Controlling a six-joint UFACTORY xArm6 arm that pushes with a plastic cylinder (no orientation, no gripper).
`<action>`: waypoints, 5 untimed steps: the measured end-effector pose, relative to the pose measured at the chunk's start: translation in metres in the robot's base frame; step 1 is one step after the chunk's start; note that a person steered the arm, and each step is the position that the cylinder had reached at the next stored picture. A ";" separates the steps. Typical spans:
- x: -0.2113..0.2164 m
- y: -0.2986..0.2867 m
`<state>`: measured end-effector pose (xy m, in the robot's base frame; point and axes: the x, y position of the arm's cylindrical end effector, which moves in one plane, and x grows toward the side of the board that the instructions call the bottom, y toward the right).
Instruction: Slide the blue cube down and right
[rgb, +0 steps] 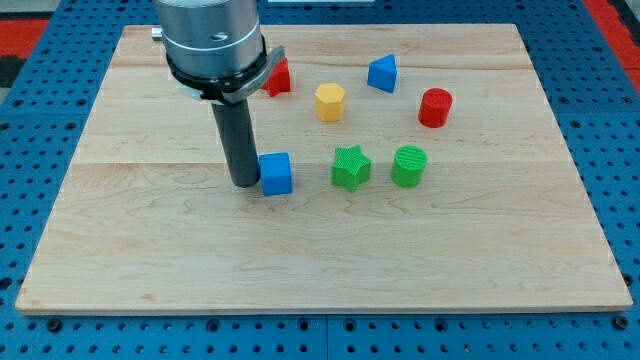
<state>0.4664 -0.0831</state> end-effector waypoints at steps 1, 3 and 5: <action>0.000 0.008; 0.026 0.008; 0.030 0.027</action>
